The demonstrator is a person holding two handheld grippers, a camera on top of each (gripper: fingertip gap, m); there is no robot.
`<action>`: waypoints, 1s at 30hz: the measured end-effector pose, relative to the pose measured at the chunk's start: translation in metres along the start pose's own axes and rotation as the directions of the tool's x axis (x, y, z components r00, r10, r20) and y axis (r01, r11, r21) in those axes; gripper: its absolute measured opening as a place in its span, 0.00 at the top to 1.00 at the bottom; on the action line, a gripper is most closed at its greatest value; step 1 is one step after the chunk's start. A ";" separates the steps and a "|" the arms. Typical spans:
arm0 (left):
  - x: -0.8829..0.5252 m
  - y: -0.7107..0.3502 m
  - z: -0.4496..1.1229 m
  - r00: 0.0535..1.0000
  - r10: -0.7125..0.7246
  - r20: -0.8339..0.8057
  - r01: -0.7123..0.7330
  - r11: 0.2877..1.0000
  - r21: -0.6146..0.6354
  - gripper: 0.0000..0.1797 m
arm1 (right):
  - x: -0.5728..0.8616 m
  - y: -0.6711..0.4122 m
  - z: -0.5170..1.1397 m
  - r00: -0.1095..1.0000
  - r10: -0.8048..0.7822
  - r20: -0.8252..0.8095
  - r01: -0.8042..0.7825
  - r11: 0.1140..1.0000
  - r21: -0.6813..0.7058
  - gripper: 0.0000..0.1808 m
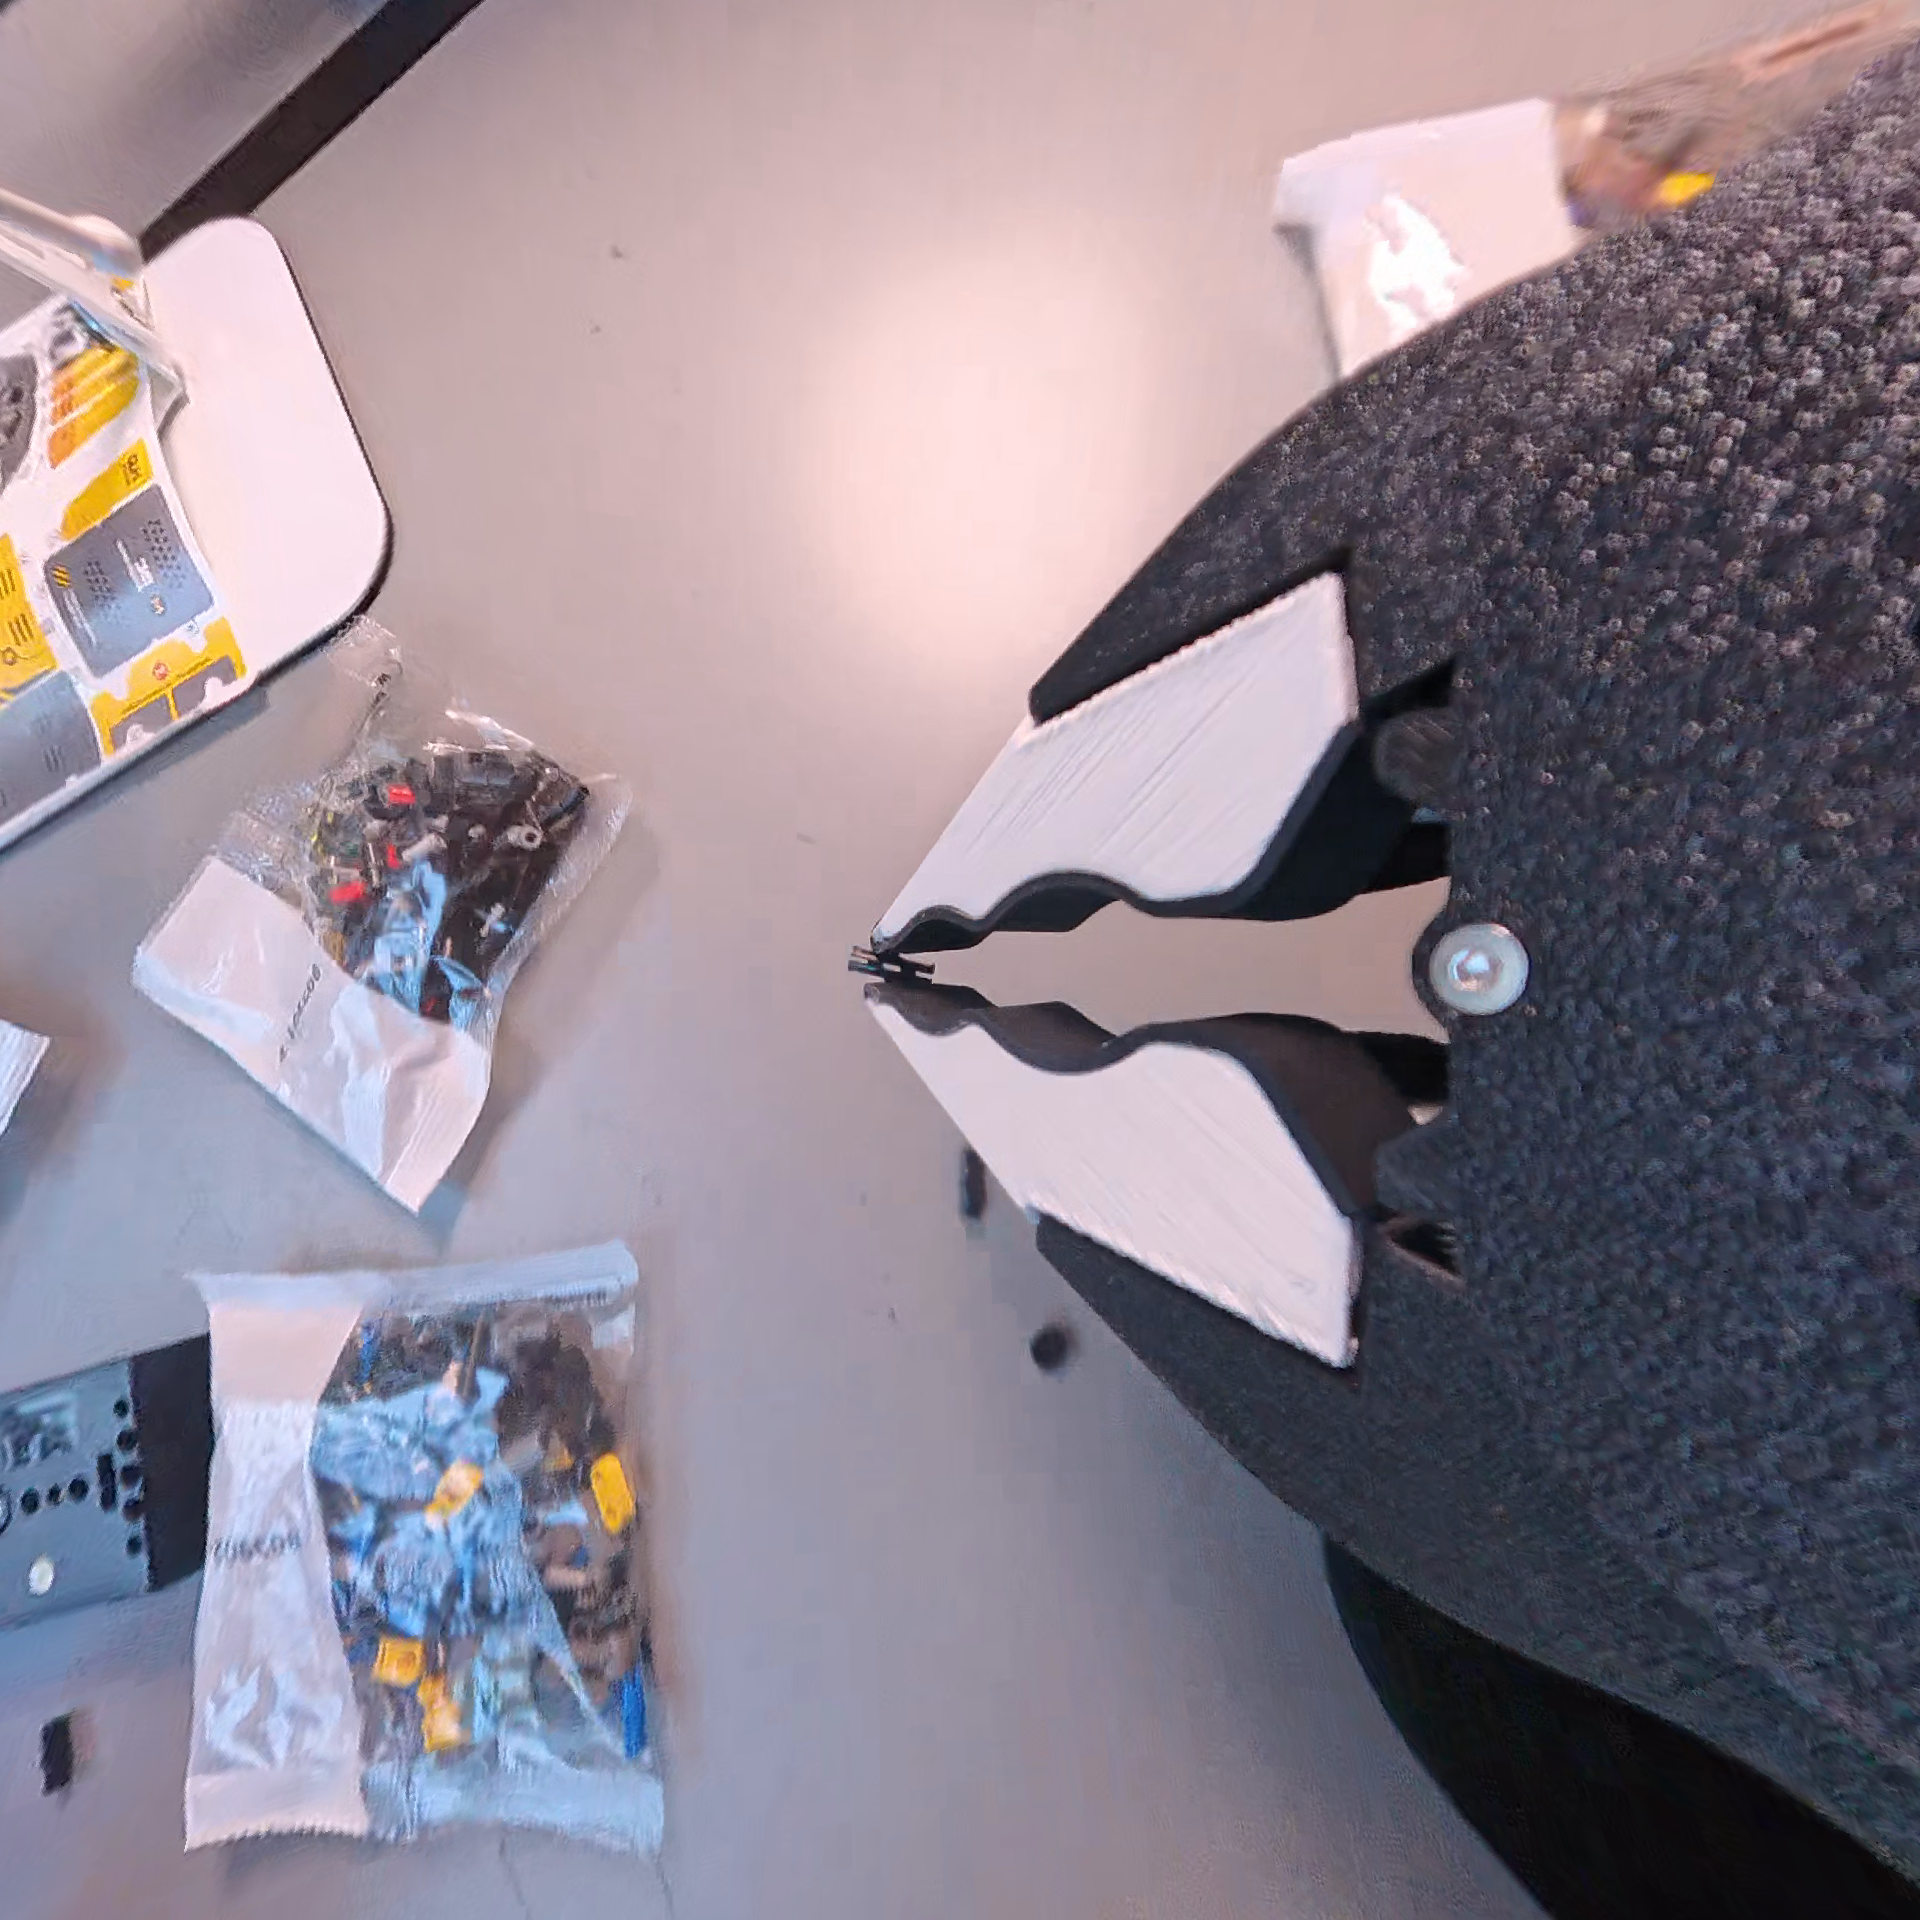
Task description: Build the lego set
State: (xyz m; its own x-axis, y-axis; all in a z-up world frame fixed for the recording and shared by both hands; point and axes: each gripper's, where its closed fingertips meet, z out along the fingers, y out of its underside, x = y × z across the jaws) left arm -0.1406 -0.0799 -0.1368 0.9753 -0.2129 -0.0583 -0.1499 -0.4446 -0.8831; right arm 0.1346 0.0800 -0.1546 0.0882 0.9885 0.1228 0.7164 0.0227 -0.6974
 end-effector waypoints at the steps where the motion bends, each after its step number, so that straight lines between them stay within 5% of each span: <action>1: -0.001 -0.001 0.004 1.000 0.012 0.008 -0.012 1.000 -0.008 0.74 | 0.010 -0.002 0.012 1.000 -0.016 0.020 0.016 1.000 -0.009 0.98; 13: 0.004 0.001 -0.001 0.996 0.044 -0.079 -0.047 0.998 -0.036 0.76 | 0.047 -0.012 0.084 0.995 -0.017 0.097 0.029 0.993 -0.117 0.98; 21: 0.011 0.006 -0.005 0.986 0.056 -0.157 -0.063 0.997 -0.046 0.76 | 0.035 -0.026 0.061 0.999 0.032 0.038 -0.032 0.999 -0.003 0.89; 30: 0.018 0.017 0.009 0.975 0.132 -0.178 -0.147 0.986 -0.079 0.72 | -0.064 -0.041 0.025 0.933 -0.246 0.261 0.225 0.968 0.109 0.90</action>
State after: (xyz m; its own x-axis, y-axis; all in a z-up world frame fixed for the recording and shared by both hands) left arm -0.1245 -0.0837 -0.1569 0.9027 -0.4208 -0.0904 -0.3043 -0.4754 -0.8255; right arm 0.0822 0.0198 -0.1509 -0.2747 0.9561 0.1023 0.6382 0.2609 -0.7244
